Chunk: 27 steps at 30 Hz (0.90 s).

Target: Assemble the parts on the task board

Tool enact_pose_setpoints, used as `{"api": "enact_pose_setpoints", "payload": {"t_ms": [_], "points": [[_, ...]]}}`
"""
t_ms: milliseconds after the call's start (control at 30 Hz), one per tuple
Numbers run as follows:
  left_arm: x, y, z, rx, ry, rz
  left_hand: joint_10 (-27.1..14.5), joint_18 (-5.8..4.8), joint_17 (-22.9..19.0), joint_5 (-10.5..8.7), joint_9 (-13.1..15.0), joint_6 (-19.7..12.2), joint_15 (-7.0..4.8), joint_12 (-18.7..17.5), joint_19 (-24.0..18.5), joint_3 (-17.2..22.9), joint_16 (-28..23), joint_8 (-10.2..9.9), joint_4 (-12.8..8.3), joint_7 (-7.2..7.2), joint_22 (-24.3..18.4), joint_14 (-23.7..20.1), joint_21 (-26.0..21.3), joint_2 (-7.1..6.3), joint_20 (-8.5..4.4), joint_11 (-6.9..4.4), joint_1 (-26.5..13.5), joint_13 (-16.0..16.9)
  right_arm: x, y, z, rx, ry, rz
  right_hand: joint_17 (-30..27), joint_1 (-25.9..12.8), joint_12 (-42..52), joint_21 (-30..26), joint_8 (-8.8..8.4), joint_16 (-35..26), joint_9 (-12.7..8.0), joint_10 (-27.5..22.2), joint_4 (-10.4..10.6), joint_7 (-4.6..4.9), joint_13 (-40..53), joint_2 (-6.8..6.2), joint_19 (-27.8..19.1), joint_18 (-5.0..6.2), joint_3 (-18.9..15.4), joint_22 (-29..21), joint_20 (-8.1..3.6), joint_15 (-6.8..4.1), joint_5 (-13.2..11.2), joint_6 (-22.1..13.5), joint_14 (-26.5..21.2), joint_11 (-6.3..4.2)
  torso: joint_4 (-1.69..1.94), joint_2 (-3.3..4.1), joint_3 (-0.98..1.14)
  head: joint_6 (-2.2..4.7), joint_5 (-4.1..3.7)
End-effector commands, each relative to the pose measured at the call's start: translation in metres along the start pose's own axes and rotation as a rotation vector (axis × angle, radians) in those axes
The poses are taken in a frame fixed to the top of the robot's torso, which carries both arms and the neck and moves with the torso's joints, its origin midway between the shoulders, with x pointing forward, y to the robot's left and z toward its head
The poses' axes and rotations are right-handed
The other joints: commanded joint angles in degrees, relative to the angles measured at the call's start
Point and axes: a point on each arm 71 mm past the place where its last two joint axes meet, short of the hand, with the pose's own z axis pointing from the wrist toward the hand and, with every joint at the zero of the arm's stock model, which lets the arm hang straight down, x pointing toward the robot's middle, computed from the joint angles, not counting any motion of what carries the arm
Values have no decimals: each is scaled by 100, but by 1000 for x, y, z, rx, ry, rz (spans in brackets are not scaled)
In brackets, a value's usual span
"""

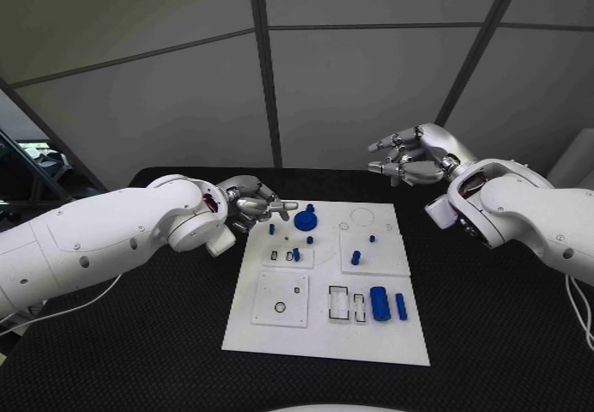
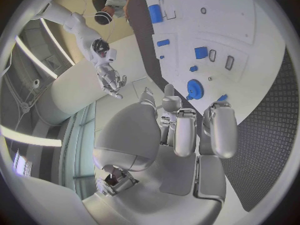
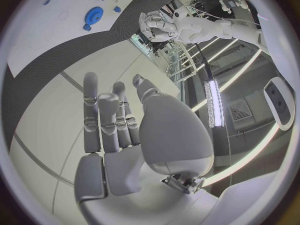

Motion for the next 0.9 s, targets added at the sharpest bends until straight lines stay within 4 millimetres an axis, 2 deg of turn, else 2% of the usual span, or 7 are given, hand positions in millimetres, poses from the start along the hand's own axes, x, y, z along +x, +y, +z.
{"api": "enact_pose_setpoints", "payload": {"t_ms": [33, 100, 133, 233, 267, 433, 900], "points": [[6, 7, 3, -192, 66, 198, -151, 11, 845, -7, 85, -134, 19, -117, 5, -6, 8, 59, 24, 28, -97, 396, -75, 39, 4, 20, -67, -142, -10, -5, 0, 25, -47, 66, -196, 79, -129, -143, -4, -277, -10, 12, -7, 14, -126, -32, 47, 76, 31, -99, 2, -2, 36, 37, -3, -9, 13, -88, 16, -40, -13], [10, 7, 7, -222, 79, 253, -177, 17, 846, -12, 141, -193, 28, -97, 8, -34, 6, 106, 34, 36, -142, 396, -113, 60, 11, 29, -152, -135, -13, -8, 0, 31, -59, 61, -313, 100, -179, -217, -42, -446, -26, 8, -14, 27, -178, -42, 73, 73, 44, -149, 4, 8, 52, -31, -10, 1, 9, -105, 23, -62, -7], [12, 6, 9, -240, 86, 287, -134, 29, 849, -100, 196, -207, 24, -7, 3, -141, 7, 167, 45, 17, -211, 397, -164, 105, 13, 37, -413, -51, -14, -9, 0, 34, -64, 57, -368, 114, -206, -269, -69, -543, -33, 8, -18, 38, -211, -56, 92, 72, 49, -184, 9, 16, 70, -89, -5, 12, 4, -112, 24, -76, -2], [17, 4, 13, -267, 97, 353, -22, 26, 853, -591, 342, -207, 0, 214, 40, -347, 5, 346, 42, -7, -219, 398, -194, 168, -4, -9, -766, 164, -17, -11, 0, 40, -73, 51, -392, 126, -219, -299, -81, -595, -35, 10, -21, 43, -229, -59, 107, 73, 56, -204, 11, 18, 86, -118, 2, 15, -3, -115, 29, -89, 16], [18, 3, 15, -271, 97, 373, 2, 14, 854, -636, 380, -213, -1, 263, 71, -388, 5, 390, 42, -21, -143, 398, -155, 161, -16, -12, -796, 212, -18, -12, 0, 41, -75, 50, -392, 127, -219, -300, -81, -595, -35, 10, -21, 43, -230, -59, 107, 73, 56, -204, 11, 18, 86, -118, 2, 15, 8, -112, 27, -90, 16], [24, -4, 23, -278, 88, 440, 186, -67, 855, -666, 690, -201, -62, 581, 225, -560, -4, 743, 39, -104, 304, 397, 95, 131, -63, -77, -868, 534, -20, -15, 1, 47, -81, 41, -397, 142, -228, -329, -78, -629, -32, 15, -28, 44, -246, -67, 126, 73, 61, -224, 12, 17, 100, -124, 16, 15, 14, -104, 26, -110, 31], [33, -13, 41, -298, 106, 507, 133, -81, 854, -621, 824, -337, -60, 582, 246, -571, -10, 829, 24, -96, 382, 397, 136, 158, -71, -78, -767, 506, -20, -18, 2, 57, -80, 33, -387, 154, -241, -389, -64, -688, -24, 29, -26, 42, -282, -75, 172, 74, 73, -266, 10, 14, 190, -123, 54, 14, -1, -87, 22, -176, 59]]}}
